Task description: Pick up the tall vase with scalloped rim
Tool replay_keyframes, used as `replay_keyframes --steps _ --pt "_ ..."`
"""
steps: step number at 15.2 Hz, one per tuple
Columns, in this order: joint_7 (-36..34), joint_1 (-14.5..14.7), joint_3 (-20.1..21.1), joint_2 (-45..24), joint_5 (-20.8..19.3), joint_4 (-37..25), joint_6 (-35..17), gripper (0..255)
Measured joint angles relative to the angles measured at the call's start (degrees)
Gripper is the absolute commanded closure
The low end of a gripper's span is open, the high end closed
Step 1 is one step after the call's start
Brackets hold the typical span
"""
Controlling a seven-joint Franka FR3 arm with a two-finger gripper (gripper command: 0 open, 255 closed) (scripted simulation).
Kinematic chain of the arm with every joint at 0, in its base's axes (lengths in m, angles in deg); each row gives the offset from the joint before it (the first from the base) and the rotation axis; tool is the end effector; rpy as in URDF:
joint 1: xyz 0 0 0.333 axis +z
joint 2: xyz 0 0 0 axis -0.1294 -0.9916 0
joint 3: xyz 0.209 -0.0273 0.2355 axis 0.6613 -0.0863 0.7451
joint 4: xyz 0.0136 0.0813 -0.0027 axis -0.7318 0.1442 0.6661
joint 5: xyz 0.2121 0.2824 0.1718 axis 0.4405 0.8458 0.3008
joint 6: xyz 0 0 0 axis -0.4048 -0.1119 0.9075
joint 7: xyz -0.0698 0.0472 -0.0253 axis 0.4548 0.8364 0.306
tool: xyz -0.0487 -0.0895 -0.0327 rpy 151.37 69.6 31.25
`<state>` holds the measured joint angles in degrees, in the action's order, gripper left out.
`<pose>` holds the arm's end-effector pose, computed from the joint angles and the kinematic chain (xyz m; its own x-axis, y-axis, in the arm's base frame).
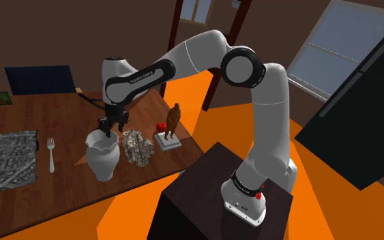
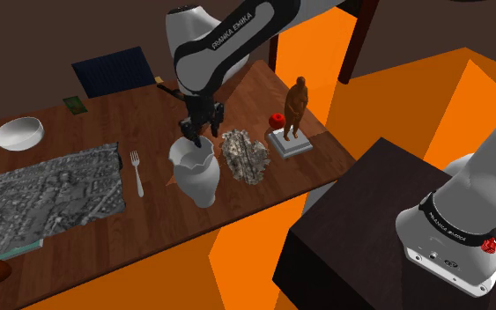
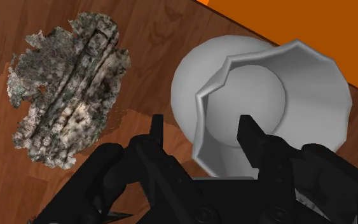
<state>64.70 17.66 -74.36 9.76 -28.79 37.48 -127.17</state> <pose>0.6053 0.2449 0.2474 0.9915 0.0782 -0.1044 0.0703 -0.9945 -0.0772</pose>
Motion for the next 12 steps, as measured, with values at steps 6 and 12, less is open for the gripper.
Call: replay_keyframes --steps 6,12 --pt "0.0 0.0 0.0 -0.1 0.0 -0.1 -0.1 255" --pt "0.0 -0.1 0.1 1.0 0.2 0.2 0.8 255"
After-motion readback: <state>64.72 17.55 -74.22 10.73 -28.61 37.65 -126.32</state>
